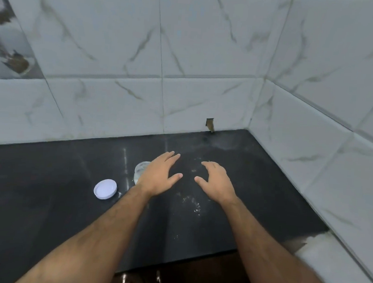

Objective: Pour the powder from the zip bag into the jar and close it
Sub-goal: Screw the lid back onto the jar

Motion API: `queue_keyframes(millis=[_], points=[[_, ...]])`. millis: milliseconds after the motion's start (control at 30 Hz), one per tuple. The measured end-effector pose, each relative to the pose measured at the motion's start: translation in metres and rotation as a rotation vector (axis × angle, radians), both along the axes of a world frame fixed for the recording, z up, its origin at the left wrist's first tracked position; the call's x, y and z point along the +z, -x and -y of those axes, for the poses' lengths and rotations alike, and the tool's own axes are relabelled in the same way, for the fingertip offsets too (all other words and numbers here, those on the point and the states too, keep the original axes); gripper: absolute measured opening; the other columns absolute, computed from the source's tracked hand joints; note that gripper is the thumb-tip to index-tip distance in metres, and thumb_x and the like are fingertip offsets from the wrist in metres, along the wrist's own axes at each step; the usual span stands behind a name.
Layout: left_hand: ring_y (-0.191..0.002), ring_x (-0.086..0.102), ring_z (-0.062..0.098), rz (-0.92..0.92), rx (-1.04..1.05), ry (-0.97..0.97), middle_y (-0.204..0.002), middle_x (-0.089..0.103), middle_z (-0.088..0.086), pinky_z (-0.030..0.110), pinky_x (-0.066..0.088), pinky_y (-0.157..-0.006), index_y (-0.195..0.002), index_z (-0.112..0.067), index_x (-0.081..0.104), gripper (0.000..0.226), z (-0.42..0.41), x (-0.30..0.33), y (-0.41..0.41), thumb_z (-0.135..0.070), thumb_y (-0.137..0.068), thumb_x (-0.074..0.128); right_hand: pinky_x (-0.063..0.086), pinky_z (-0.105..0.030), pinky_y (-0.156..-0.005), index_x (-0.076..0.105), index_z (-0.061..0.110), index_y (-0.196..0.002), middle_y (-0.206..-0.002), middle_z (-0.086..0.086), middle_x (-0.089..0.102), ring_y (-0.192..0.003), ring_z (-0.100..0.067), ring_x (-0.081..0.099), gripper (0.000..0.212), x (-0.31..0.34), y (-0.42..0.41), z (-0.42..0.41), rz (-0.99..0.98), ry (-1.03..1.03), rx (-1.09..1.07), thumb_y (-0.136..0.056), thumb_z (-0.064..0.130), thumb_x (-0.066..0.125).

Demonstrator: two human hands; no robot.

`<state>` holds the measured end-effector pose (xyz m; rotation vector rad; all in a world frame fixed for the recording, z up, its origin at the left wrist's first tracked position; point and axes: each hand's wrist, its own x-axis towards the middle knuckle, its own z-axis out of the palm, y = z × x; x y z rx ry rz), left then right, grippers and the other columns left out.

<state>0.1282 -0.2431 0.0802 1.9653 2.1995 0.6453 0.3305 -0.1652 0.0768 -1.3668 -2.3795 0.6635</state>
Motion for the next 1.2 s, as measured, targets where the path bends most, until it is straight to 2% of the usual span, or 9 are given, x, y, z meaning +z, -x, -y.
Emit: queue_keyframes(millis=[100, 233, 533, 667, 767, 867, 1000, 1100, 1200], points=[[-0.152, 0.020, 0.012, 0.014, 0.062, 0.002, -0.163, 0.028, -0.005, 0.036, 0.023, -0.120, -0.155, -0.028, 0.031, 0.069, -0.010, -0.002, 0.020, -0.052, -0.094, 0.053, 0.035, -0.042, -0.118, 0.044, 0.018, -0.151, -0.156, -0.003, 0.044, -0.146, -0.022, 0.036, 0.062, -0.002, 0.023, -0.017, -0.001, 0.014, 0.046, -0.095, 0.038, 0.063], [-0.152, 0.021, 0.015, 0.052, 0.137, -0.018, -0.163, 0.029, -0.002, 0.035, 0.020, -0.120, -0.154, -0.026, 0.033, 0.068, -0.023, -0.002, 0.041, -0.048, -0.094, 0.055, 0.035, -0.042, -0.118, 0.043, 0.018, -0.151, -0.156, -0.004, 0.044, -0.145, -0.022, 0.037, 0.062, -0.006, 0.051, -0.046, 0.002, 0.026, 0.135, -0.096, 0.037, 0.063], [-0.144, 0.037, 0.016, 0.249, 0.402, 0.031, -0.156, 0.042, -0.003, 0.038, 0.033, -0.117, -0.150, -0.025, 0.040, 0.068, -0.015, -0.024, 0.083, -0.049, -0.090, 0.061, 0.041, -0.036, -0.110, 0.044, 0.020, -0.149, -0.149, -0.005, 0.051, -0.134, -0.022, 0.049, 0.058, -0.026, 0.112, -0.082, -0.029, 0.180, 0.316, -0.093, 0.022, 0.060], [-0.139, 0.044, 0.016, 0.423, 0.551, -0.001, -0.151, 0.049, -0.002, 0.037, 0.038, -0.113, -0.147, -0.022, 0.046, 0.068, 0.005, -0.041, 0.092, -0.050, -0.088, 0.065, 0.042, -0.028, -0.100, 0.045, 0.022, -0.148, -0.146, -0.007, 0.055, -0.131, -0.023, 0.053, 0.061, -0.045, 0.127, -0.081, -0.082, 0.358, 0.339, -0.089, 0.012, 0.058], [-0.136, 0.049, 0.014, 0.541, 0.627, -0.018, -0.147, 0.054, 0.000, 0.024, 0.039, -0.104, -0.145, -0.021, 0.050, 0.062, 0.019, -0.056, 0.097, -0.046, -0.090, 0.065, 0.043, -0.026, -0.097, 0.044, 0.022, -0.149, -0.145, -0.009, 0.054, -0.133, -0.023, 0.052, 0.064, -0.061, 0.134, -0.073, -0.107, 0.467, 0.353, -0.088, 0.006, 0.059], [-0.128, 0.054, 0.012, 0.629, 0.672, -0.036, -0.142, 0.059, 0.003, 0.018, 0.036, -0.096, -0.142, -0.020, 0.052, 0.051, 0.030, -0.067, 0.102, -0.034, -0.095, 0.063, 0.041, -0.025, -0.098, 0.039, 0.021, -0.152, -0.149, -0.011, 0.050, -0.139, -0.025, 0.048, 0.072, -0.075, 0.138, -0.063, -0.114, 0.531, 0.347, -0.086, 0.001, 0.061], [-0.125, 0.056, 0.012, 0.722, 0.619, 0.004, -0.141, 0.058, 0.006, 0.020, 0.040, -0.100, -0.143, -0.015, 0.051, 0.048, 0.038, -0.077, 0.107, -0.015, -0.096, 0.061, 0.038, -0.022, -0.095, 0.026, 0.024, -0.158, -0.157, -0.010, 0.041, -0.145, -0.022, 0.040, 0.089, -0.086, 0.137, -0.049, -0.123, 0.593, 0.306, -0.082, 0.000, 0.067], [-0.125, 0.055, 0.013, 0.772, 0.531, 0.072, -0.144, 0.055, 0.005, 0.023, 0.042, -0.102, -0.146, -0.016, 0.046, 0.057, 0.040, -0.083, 0.110, -0.004, -0.092, 0.060, 0.035, -0.024, -0.105, 0.020, 0.025, -0.160, -0.158, -0.002, 0.042, -0.146, -0.019, 0.038, 0.108, -0.092, 0.139, -0.036, -0.129, 0.593, 0.288, -0.073, 0.009, 0.082], [-0.127, 0.055, 0.013, 0.801, 0.444, 0.101, -0.146, 0.053, 0.005, 0.026, 0.045, -0.104, -0.148, -0.014, 0.043, 0.064, 0.038, -0.084, 0.110, 0.003, -0.088, 0.058, 0.034, -0.035, -0.118, 0.018, 0.025, -0.161, -0.158, 0.006, 0.042, -0.146, -0.016, 0.036, 0.124, -0.098, 0.145, -0.020, -0.159, 0.535, 0.245, -0.062, 0.023, 0.092]])
